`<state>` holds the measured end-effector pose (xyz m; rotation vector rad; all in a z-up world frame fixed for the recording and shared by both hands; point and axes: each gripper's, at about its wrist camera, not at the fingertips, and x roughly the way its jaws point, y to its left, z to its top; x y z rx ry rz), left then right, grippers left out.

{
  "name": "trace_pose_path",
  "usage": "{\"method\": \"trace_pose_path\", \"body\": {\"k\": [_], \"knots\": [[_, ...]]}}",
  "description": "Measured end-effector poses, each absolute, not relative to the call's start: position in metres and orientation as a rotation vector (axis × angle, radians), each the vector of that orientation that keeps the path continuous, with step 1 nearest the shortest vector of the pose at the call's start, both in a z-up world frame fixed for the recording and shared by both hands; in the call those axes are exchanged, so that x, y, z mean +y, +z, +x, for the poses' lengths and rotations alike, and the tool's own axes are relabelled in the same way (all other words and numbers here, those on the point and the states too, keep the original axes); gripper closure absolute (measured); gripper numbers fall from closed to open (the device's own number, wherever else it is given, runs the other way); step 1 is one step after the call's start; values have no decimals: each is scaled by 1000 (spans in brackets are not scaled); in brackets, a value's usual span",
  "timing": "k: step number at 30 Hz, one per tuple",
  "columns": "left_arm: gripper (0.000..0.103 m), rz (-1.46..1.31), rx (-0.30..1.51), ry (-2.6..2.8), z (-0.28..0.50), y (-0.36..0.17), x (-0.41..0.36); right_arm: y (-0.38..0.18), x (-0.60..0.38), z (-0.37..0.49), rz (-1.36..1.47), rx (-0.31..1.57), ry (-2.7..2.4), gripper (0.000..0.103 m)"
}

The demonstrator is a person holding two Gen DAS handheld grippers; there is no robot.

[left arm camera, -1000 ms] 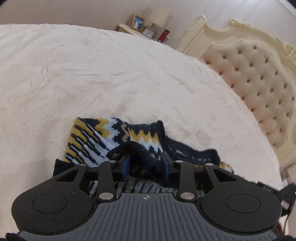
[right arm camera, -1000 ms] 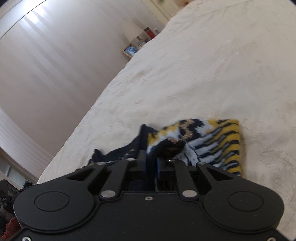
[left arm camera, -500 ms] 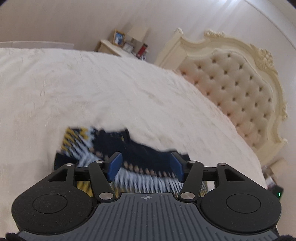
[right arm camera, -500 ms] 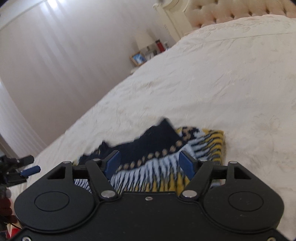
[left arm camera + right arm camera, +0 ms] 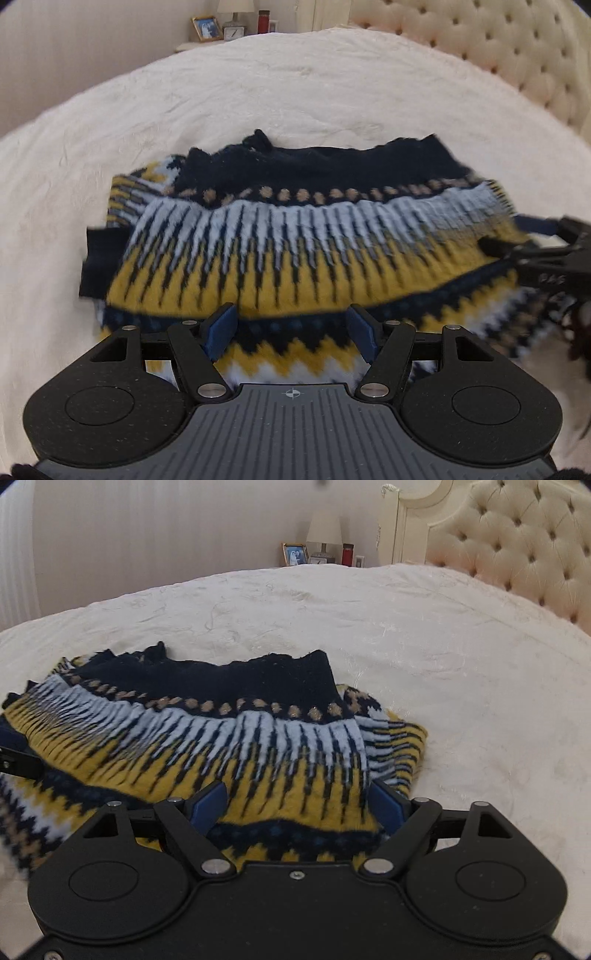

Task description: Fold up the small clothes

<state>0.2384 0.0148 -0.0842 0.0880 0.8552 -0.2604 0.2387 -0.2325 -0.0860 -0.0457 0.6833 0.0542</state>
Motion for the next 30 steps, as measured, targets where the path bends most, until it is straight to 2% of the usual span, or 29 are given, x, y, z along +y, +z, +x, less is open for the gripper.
{"method": "trace_pose_path", "body": {"k": [10,20,24,30], "knots": [[31,90,854,-185,271,-96,15,-91,-245,246,64,691,38,13],[31,-53,830,-201,261,-50,7,-69,-287,239,379,611,52,10],[31,-1,823,-232,271,-44,-19,-71,-301,238,442,621,30,9],[31,123,859,-226,301,-67,-56,-75,-313,239,485,632,16,9]]}}
